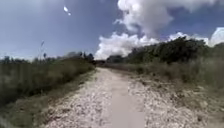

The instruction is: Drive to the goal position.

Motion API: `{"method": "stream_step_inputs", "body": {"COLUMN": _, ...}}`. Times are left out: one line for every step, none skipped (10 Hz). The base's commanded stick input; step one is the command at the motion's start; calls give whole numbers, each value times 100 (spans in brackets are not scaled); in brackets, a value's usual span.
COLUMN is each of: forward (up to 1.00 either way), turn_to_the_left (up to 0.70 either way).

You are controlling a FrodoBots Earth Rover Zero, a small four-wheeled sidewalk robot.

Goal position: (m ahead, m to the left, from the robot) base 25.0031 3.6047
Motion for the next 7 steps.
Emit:
{"method": "stream_step_inputs", "body": {"forward": 85, "turn_to_the_left": 0}}
{"method": "stream_step_inputs", "body": {"forward": 85, "turn_to_the_left": 0}}
{"method": "stream_step_inputs", "body": {"forward": 85, "turn_to_the_left": 0}}
{"method": "stream_step_inputs", "body": {"forward": 85, "turn_to_the_left": 0}}
{"method": "stream_step_inputs", "body": {"forward": 85, "turn_to_the_left": 0}}
{"method": "stream_step_inputs", "body": {"forward": 85, "turn_to_the_left": 0}}
{"method": "stream_step_inputs", "body": {"forward": 85, "turn_to_the_left": 0}}
